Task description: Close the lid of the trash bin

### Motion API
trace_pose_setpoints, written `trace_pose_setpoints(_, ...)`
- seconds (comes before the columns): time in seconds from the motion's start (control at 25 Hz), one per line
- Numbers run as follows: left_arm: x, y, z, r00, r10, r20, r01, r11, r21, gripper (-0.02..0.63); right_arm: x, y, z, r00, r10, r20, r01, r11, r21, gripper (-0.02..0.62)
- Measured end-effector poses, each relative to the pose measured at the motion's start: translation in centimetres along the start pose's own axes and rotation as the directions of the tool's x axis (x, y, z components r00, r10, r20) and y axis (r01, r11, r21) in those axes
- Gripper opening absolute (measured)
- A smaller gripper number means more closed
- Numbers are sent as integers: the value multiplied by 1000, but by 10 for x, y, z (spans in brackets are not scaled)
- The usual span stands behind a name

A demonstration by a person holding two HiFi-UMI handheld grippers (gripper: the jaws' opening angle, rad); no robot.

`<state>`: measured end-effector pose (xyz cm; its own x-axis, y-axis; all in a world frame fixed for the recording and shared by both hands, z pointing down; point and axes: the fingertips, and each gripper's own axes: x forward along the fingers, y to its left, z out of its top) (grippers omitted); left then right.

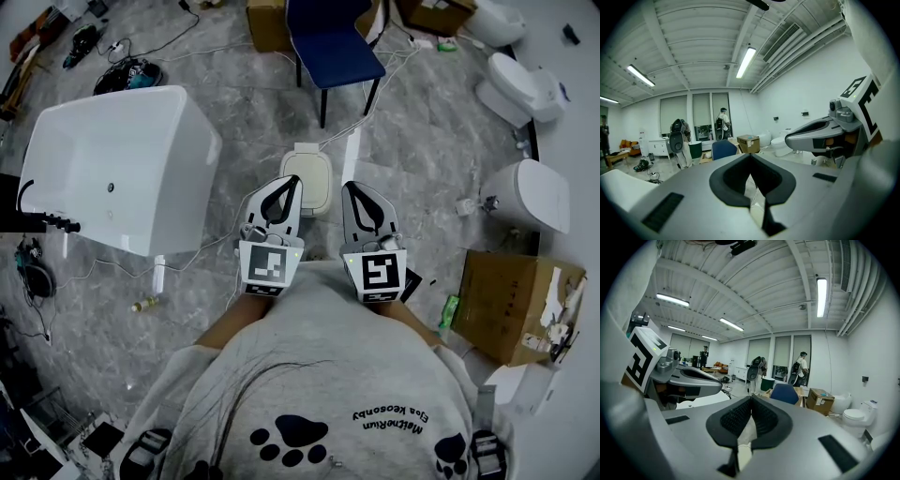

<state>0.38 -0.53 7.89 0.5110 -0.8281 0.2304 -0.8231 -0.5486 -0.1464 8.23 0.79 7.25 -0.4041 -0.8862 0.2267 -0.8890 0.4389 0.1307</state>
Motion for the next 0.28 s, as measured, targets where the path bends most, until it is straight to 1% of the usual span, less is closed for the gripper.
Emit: trace_pose_setpoints(0.28, 1, -5, -3, 1000, 2, 1, -2, 1000, -1, 20, -3, -8, -3, 1000, -9, 5, 9, 1000, 0, 32)
